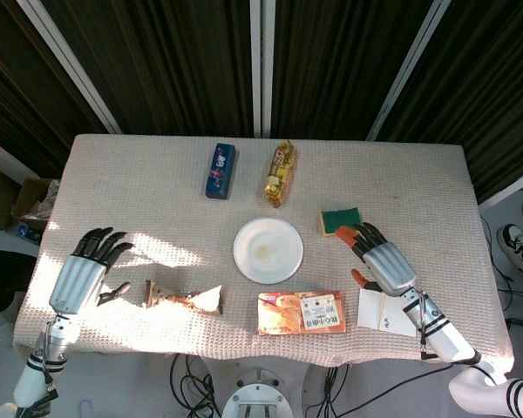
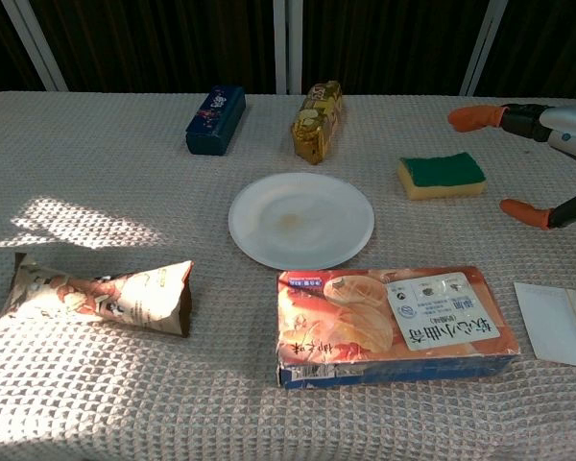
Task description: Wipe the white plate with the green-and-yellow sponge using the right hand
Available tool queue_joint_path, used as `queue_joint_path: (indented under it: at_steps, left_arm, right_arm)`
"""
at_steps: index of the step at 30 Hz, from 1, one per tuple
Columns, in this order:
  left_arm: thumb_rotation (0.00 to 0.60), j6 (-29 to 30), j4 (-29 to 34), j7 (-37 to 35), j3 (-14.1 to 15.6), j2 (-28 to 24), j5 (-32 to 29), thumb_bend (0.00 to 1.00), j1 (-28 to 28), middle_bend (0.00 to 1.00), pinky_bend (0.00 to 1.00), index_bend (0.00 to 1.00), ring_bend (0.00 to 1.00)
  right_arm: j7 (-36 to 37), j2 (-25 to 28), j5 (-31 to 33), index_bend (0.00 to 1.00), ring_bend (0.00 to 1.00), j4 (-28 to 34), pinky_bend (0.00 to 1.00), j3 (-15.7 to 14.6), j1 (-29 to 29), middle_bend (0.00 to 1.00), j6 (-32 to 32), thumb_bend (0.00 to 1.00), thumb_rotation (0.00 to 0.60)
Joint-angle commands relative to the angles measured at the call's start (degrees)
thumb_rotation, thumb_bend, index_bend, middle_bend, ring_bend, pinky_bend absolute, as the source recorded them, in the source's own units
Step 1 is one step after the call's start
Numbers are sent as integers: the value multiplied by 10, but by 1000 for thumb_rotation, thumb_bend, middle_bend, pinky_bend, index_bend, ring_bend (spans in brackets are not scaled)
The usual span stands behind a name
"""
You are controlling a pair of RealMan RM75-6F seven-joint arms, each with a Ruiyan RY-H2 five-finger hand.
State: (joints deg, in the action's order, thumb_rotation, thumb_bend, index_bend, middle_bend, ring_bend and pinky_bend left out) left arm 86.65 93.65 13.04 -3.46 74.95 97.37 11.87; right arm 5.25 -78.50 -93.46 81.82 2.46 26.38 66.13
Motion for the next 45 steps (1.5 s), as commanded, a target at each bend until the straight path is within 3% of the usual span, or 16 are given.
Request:
queue_joint_path:
  at_steps: [1, 14, 20, 26, 33, 39, 45]
  left_arm:
    - [600, -2, -1, -1, 1, 1, -4, 51, 1, 215, 178, 299, 169]
    - [600, 0, 3, 0, 9, -5, -10, 51, -4, 215, 178, 299, 169]
    - [600, -6, 19, 0, 14, -25, -59, 51, -24, 215, 178, 299, 169]
    - [600, -8, 20, -7, 23, -35, -91, 51, -43, 215, 178, 299, 169]
    - [600, -7, 27, -4, 33, -39, -97, 51, -56, 215, 179, 301, 169]
    - [600, -6, 34, 1, 34, -43, -99, 52, -60, 215, 179, 304, 169]
    - [600, -10, 33, 3, 35, -41, -99, 51, -61, 215, 178, 308, 169]
  right_arm:
    - [1, 2, 5, 0, 0, -2, 0, -2, -2, 90, 3, 346, 600]
    - [-5, 10, 9, 0, 0, 3, 0, -6, -10, 90, 26, 346, 600]
    - [-51, 32, 73, 0, 0, 29, 0, 10, -30, 57, 25, 302, 600]
    - [-64, 36, 139, 0, 0, 13, 0, 43, 13, 50, -60, 223, 600]
    - [-118, -18, 205, 0, 0, -66, 0, 82, 113, 87, -196, 232, 600]
    - [-162, -62, 259, 16, 0, -125, 0, 89, 174, 116, -280, 268, 600]
    - [-183, -86, 285, 46, 0, -157, 0, 84, 198, 156, -302, 290, 600]
